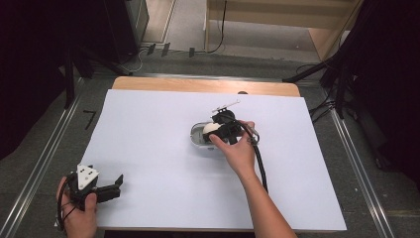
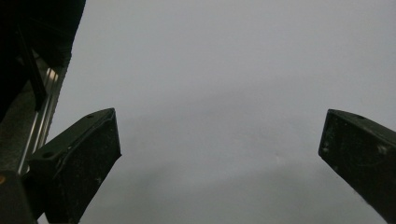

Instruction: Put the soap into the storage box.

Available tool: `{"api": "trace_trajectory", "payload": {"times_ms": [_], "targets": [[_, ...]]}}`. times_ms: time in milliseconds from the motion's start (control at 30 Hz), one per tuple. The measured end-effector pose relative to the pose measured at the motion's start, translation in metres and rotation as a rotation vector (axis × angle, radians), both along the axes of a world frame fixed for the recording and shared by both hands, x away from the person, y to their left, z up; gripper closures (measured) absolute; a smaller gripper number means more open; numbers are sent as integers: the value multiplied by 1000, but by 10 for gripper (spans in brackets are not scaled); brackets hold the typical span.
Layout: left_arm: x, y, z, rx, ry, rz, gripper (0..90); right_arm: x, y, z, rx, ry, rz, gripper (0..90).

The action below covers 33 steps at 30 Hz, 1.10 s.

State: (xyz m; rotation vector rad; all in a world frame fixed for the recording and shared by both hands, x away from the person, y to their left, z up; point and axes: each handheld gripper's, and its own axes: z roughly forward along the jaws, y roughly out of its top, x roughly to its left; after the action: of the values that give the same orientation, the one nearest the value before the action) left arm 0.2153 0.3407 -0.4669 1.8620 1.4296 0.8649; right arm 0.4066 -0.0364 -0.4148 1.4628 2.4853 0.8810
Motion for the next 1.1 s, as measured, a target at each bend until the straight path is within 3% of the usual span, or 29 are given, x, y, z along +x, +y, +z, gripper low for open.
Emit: {"api": "trace_trajectory", "payload": {"times_ms": [100,267,867,1100], "targets": [[0,0,0,-1,0,0,0,0,0,0,0,-9,1,250],[0,0,0,1,1,0,0,-1,-7,9,71,-31,3,274],[0,0,0,2,2,0,0,-14,-30,16,89,-66,-16,268],[0,0,0,3,2,0,0,-21,-45,16,90,-71,-20,179]]}}
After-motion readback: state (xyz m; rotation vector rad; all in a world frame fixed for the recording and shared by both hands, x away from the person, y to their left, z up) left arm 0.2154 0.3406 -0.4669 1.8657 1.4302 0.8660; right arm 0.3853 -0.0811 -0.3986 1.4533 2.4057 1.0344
